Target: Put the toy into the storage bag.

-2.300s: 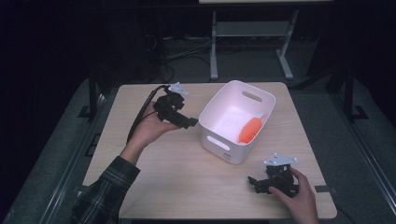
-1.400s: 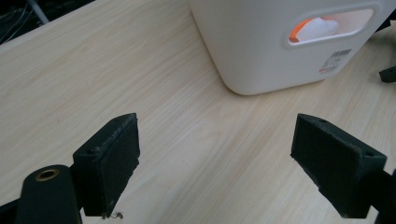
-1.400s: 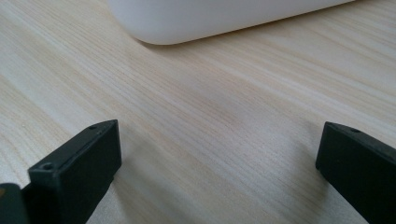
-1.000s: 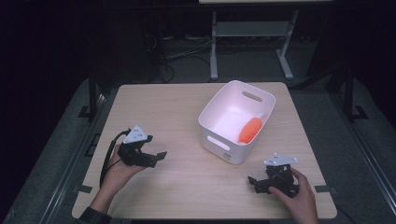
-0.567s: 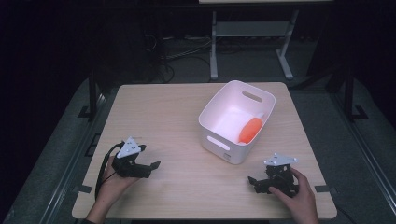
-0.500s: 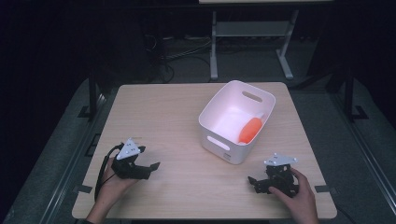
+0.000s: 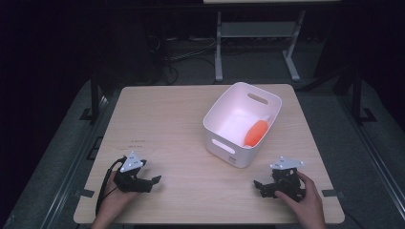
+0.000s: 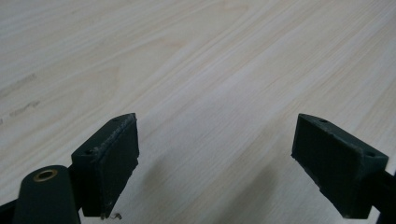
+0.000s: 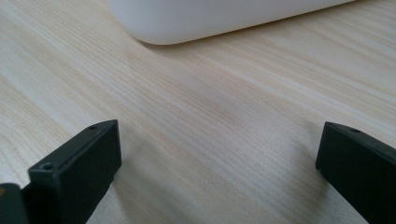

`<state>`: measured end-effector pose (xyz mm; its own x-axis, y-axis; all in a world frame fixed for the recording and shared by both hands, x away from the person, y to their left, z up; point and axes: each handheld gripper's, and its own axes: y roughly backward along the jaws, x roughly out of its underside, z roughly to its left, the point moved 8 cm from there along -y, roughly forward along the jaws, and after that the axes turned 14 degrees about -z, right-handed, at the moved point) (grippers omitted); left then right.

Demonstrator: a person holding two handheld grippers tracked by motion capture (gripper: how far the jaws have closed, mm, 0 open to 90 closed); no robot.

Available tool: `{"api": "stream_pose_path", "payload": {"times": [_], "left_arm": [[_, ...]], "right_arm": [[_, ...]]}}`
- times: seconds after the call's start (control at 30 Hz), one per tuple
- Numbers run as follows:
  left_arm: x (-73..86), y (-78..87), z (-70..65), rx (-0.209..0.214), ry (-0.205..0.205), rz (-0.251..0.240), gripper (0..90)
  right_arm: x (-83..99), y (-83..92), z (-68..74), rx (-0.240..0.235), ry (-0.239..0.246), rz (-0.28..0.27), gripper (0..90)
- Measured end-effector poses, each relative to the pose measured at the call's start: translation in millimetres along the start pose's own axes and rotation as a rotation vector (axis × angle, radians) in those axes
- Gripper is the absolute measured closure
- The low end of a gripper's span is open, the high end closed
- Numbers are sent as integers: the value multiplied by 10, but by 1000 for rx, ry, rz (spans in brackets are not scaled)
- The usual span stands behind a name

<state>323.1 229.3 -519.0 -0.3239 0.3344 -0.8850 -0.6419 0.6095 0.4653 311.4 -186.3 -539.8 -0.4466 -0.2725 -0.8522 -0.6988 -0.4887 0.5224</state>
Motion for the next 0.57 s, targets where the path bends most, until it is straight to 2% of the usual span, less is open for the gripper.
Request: {"api": "stream_pose_path", "payload": {"times": [0.2,0.57], "left_arm": [[107,-32,27,-5,-1,39,135],[112,-33,30,0,7,40,127]], "right_arm": [[0,0,0,0,0,0,0],[0,0,1,1,-2,1,0]]}}
